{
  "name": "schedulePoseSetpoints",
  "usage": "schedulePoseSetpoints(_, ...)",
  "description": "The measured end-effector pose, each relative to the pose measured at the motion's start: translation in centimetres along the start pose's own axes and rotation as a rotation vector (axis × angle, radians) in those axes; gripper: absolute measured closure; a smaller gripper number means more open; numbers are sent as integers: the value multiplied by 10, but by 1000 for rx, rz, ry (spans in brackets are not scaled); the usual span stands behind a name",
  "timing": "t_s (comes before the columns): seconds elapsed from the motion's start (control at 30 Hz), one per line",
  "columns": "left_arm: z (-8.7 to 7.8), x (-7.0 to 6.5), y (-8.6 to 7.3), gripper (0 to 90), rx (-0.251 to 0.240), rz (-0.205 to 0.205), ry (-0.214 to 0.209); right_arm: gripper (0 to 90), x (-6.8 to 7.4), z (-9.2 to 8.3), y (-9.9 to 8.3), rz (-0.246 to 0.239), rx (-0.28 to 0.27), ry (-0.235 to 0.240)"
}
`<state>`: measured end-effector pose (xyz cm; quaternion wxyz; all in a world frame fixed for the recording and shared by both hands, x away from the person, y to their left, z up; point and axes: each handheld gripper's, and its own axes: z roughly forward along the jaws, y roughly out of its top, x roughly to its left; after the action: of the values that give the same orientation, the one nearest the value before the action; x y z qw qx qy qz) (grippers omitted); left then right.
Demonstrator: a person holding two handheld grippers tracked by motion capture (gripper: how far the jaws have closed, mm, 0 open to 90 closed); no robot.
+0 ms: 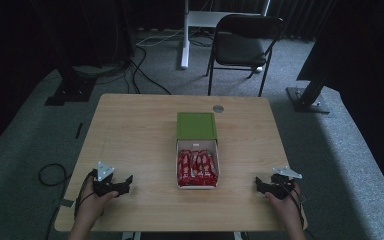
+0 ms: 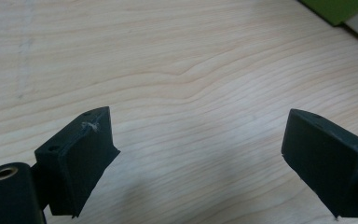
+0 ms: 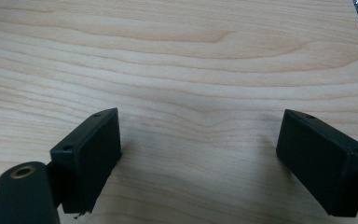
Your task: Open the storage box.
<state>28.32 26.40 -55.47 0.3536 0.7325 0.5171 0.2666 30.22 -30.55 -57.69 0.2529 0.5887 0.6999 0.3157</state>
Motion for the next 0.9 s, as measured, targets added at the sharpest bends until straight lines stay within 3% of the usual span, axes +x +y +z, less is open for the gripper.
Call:
schedulePoseSetpoints(0.1,-1,4,-2,36,28,-3,20,131,0,0,0,0,0,0)
schedulePoseSetpoints(0.2,0,6,-4,35,37,-24,28,129,0,0,0,1,0,0)
schedulePoseSetpoints(0.4,0,12,-8,34,59,-40,92,129,0,0,0,1,0,0)
schedulePoseSetpoints(0.5,2,15,-10,35,113,-59,94,129,0,0,0,1,0,0)
schedulePoseSetpoints(0.6,3,18,-14,35,136,-69,114,129,0,0,0,1,0,0)
schedulePoseSetpoints(0.73,3,22,-15,32,136,-84,132,129,0,0,0,1,0,0)
schedulePoseSetpoints(0.9,4,24,-15,32,141,-116,127,126,0,0,0,2,1,-1)
